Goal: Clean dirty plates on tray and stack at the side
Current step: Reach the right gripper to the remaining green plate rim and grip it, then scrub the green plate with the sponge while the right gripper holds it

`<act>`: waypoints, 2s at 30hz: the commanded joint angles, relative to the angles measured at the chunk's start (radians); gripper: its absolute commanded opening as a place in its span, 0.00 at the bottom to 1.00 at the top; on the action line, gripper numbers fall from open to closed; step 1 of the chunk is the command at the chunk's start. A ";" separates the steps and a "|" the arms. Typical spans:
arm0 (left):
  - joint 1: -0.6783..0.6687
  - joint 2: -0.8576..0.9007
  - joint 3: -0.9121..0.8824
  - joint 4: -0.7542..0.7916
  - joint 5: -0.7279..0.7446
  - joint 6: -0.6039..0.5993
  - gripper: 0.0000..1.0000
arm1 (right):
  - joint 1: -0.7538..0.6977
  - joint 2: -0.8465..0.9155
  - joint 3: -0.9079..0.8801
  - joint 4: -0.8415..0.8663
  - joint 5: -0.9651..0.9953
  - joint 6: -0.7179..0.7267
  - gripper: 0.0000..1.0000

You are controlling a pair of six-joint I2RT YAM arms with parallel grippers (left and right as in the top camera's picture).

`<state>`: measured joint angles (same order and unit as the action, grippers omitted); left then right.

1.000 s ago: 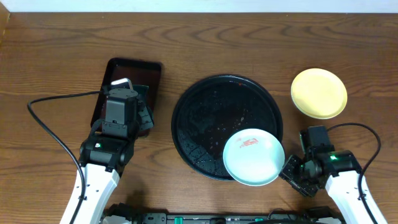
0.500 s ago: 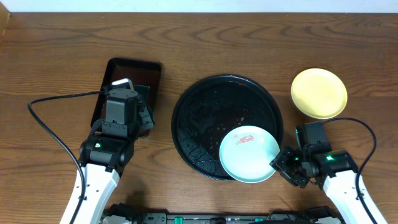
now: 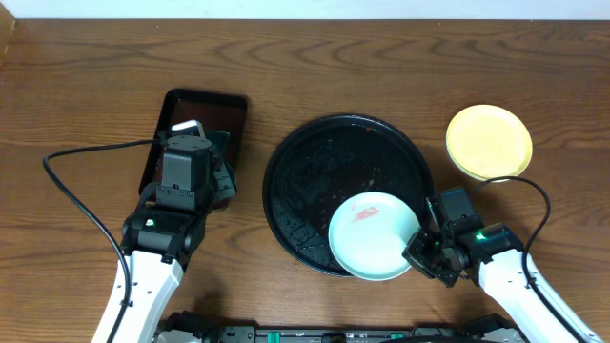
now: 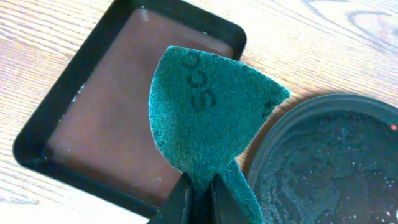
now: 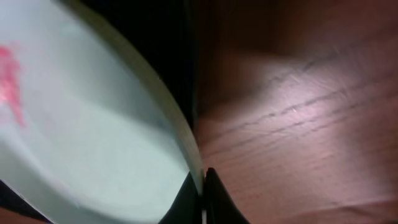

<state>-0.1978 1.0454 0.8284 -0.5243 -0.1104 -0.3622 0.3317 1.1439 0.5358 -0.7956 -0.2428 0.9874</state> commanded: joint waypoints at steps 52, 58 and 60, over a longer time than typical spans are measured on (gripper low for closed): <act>-0.435 0.630 -0.005 0.421 -0.266 -0.169 0.07 | 0.008 0.467 0.201 0.418 0.084 -0.540 0.02; -0.436 0.509 0.039 0.443 -0.346 -0.019 0.07 | 0.008 0.467 0.201 0.405 0.085 -0.538 0.02; -0.436 0.465 0.051 0.448 -0.254 -0.020 0.07 | 0.008 0.467 0.201 0.398 0.085 -0.538 0.01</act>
<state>-0.6434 1.5822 0.8417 -0.0830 -0.3408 -0.4507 0.3370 1.6032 0.7403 -0.3740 -0.2306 0.4438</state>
